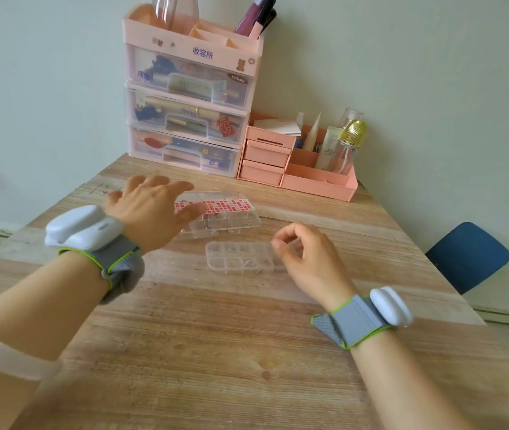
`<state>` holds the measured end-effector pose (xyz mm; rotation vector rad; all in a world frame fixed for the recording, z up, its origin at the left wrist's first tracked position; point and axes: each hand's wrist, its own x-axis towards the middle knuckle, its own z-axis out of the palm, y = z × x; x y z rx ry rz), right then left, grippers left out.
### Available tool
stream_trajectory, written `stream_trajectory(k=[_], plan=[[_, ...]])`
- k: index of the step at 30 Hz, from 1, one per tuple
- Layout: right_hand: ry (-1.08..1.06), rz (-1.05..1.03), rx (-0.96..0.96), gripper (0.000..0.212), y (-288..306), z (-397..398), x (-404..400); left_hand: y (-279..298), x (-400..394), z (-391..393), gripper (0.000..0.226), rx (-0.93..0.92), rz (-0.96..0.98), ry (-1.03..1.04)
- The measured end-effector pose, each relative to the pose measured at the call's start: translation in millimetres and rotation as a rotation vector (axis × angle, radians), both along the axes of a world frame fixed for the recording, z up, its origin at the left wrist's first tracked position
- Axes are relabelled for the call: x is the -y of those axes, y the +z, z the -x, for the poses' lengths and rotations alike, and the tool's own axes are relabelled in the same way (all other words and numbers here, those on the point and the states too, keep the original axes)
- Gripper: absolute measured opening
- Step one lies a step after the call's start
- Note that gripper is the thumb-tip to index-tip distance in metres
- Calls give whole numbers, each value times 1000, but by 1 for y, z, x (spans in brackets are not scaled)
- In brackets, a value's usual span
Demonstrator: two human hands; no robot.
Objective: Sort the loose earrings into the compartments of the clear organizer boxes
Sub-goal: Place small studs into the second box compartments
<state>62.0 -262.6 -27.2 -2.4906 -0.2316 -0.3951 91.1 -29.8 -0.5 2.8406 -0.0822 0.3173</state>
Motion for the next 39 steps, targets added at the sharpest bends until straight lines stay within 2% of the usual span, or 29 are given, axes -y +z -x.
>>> stream_trajectory(k=[3, 5, 9, 13, 17, 22, 27, 32, 35, 39], plan=[[-13, 35, -104, 26, 2, 3, 1, -9, -5, -6, 75, -139, 15, -49], [17, 24, -151, 43, 6, 5, 2, -14, -4, -7, 86, -106, 63, -92], [90, 2, -265, 75, 10, 9, 3, -15, 2, -10, 67, -63, 54, -180], [69, -15, -234, 87, 9, 10, 3, -17, 8, -17, 65, -61, 59, -228], [65, -16, -218, 112, 10, 14, 1, -17, 20, -18, 60, -41, 71, -274], [46, 45, -243, 114, 13, 19, -3, -17, 25, -19, 70, -63, 94, -290], [26, 67, -311, 115, 15, 25, -6, -16, 26, -19, 57, -64, 100, -309], [2, 65, -343, 117, 13, 29, -8, -16, 25, -19, 57, -79, 93, -326], [-3, 63, -361, 118, 13, 30, -9, -14, 24, -16, 64, -97, 43, -314], [-6, 39, -377, 121, 18, 34, -11, -4, 26, 0, 59, 14, 47, -276]])
